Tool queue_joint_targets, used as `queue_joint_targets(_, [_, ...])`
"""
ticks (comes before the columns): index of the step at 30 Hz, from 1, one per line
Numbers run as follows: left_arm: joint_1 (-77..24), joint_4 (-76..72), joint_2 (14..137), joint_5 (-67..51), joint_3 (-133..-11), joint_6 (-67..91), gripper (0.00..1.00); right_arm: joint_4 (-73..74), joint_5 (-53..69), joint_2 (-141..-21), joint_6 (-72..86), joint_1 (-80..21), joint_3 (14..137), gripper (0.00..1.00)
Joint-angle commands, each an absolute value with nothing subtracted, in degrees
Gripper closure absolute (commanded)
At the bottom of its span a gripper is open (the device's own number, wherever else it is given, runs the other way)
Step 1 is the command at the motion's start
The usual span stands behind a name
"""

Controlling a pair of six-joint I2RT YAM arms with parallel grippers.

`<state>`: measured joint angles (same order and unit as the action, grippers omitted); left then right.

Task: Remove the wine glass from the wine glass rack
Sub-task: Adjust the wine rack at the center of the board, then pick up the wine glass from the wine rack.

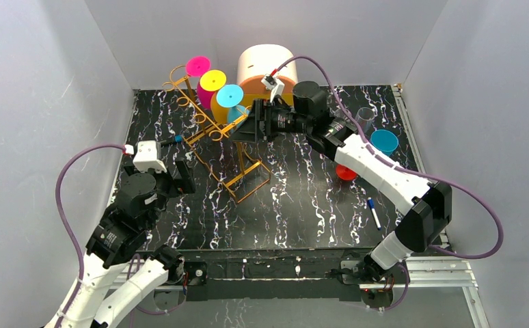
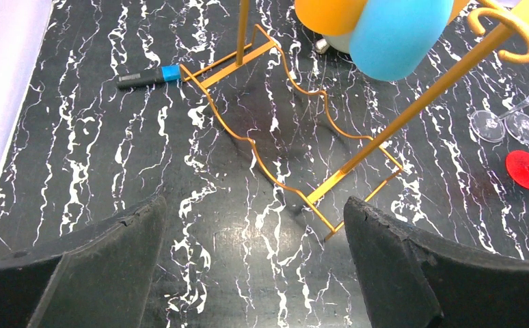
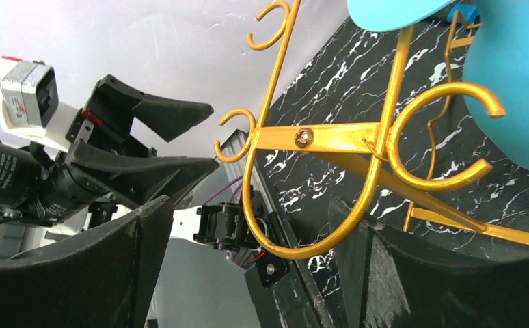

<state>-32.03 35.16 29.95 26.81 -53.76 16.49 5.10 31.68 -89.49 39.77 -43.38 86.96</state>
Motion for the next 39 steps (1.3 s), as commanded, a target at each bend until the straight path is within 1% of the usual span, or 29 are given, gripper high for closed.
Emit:
queue_joint_targets(1, [-32.04, 36.54, 30.6, 29.82, -54.97, 17.0, 0.02, 4.74, 32.07, -86.16, 37.73, -45.0, 90.16, 0.09])
queue_joint_targets(3, [-31.99, 36.88, 31.04, 29.78, -54.78, 17.71, 0.02, 7.4, 28.03, -85.3, 37.23, -45.02, 90.41, 0.08])
queue_joint_targets(7, [-32.05, 37.97, 31.38, 29.98, -54.77, 18.29, 0.02, 10.78, 13.27, -81.22, 34.56, -44.83, 88.03, 0.03])
queue_joint_targets(11, [-32.0, 38.22, 31.37, 29.57, -54.45, 18.33, 0.02, 10.39, 6.56, -77.71, 33.42, -43.81, 85.72, 0.01])
queue_joint_targets(15, [-32.07, 37.59, 32.26, 26.85, -55.15, 18.58, 0.02, 9.05, 3.53, -78.77, 34.44, -42.21, 89.01, 0.02])
queue_joint_targets(17, [-32.0, 37.88, 32.95, 25.87, -55.84, 18.66, 0.02, 10.62, 4.46, -82.06, 35.5, -40.68, 93.91, 0.03])
queue_joint_targets(20, [-31.99, 39.41, 33.24, 26.11, -56.4, 19.54, 0.02, 15.71, 9.23, -89.56, 37.83, -38.34, 103.92, 0.03])
queue_joint_targets(21, [-31.99, 40.07, 33.16, 26.0, -56.42, 19.41, 0.02, 16.61, 11.26, -92.09, 38.68, -37.76, 106.63, 0.04])
queue_joint_targets(23, [-32.06, 41.41, 32.86, 25.63, -56.42, 19.12, 0.02, 16.99, 15.32, -96.37, 40.97, -37.1, 111.21, 0.11])
queue_joint_targets(24, [-32.07, 41.99, 32.66, 25.33, -56.43, 19.0, 0.02, 16.59, 17.57, -98.26, 41.61, -36.98, 113.25, 0.13])
queue_joint_targets(27, [-32.0, 43.27, 31.69, 24.1, -56.48, 19.29, 0.02, 19.2, 17.85, -103.12, 42.71, -36.71, 119.18, 0.17])
queue_joint_targets(30, [-32.01, 44.03, 30.69, 24.5, -56.99, 20.15, 0.02, 19.42, 19.22, -106.07, 43.9, -36.25, 121.15, 0.2])
queue_joint_targets(34, [-32.06, 43.52, 29.25, 24.49, -57.19, 20.97, 0.02, 19.03, 24.42, -109.51, 44.43, -35.98, 122.78, 0.24])
queue_joint_targets(39, [-32.02, 43.27, 28.74, 24.53, -56.72, 20.97, 0.02, 18.55, 27.5, -111.84, 44.31, -35.9, 123.24, 0.42])
